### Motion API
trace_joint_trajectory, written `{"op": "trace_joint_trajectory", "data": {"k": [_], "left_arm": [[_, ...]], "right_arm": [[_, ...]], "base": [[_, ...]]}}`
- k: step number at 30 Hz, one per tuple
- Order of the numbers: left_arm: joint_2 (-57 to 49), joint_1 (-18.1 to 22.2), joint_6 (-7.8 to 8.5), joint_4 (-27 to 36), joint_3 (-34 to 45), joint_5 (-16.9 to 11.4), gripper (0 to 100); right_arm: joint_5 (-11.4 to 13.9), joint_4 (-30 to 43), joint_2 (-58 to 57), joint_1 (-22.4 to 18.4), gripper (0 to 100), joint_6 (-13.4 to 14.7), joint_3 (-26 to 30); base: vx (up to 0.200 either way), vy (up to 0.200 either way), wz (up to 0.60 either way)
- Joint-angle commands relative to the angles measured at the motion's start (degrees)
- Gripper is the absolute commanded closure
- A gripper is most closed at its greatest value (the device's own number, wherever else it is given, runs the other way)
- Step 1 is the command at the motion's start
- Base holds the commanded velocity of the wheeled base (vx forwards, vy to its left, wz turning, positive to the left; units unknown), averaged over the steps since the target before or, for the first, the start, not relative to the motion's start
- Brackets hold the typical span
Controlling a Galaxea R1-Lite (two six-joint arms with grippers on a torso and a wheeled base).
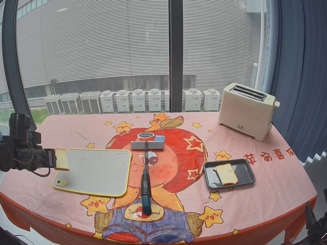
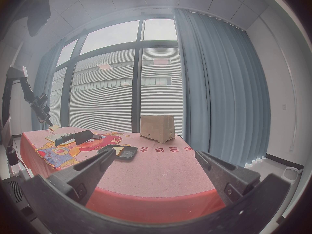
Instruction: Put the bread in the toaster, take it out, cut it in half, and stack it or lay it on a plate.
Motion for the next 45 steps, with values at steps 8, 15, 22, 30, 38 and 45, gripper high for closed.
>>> {"op": "trace_joint_trajectory", "data": {"k": [8, 15, 22, 30, 38, 45], "left_arm": [[-10.51, -0.14, -0.51, -0.15, 4.52, -1.01, 100], [-16.92, 0.03, -0.24, -0.15, 7.77, -3.56, 100], [-22.37, -0.05, -0.15, -0.06, 8.74, -3.56, 100], [-23.6, 0.03, -0.42, 0.02, 9.09, -3.56, 100], [-23.78, -0.76, -0.51, -0.06, 10.58, -3.56, 100], [-23.87, -1.11, -0.59, -0.06, 10.58, -3.56, 100]], "right_arm": [[0.01, -0.01, -0.93, 0.01, 0, -0.01, 1.01], [0.01, -0.01, -0.93, 0.01, 0, -0.01, 1.01], [0.01, -0.01, -0.93, 0.01, 0, -0.01, 1.01], [0.01, -0.01, -0.93, 0.01, 0, -0.01, 1.01], [0.01, -0.01, -0.93, 0.01, 0, -0.01, 1.01], [0.01, -0.01, -0.93, 0.01, 0, -0.01, 1.01]], "base": [[0.0, 0.0, 0.0], [0.0, 0.0, 0.0], [0.0, 0.0, 0.0], [0.0, 0.0, 0.0], [0.0, -0.1, 0.0], [0.0, -0.2, 0.0]]}}
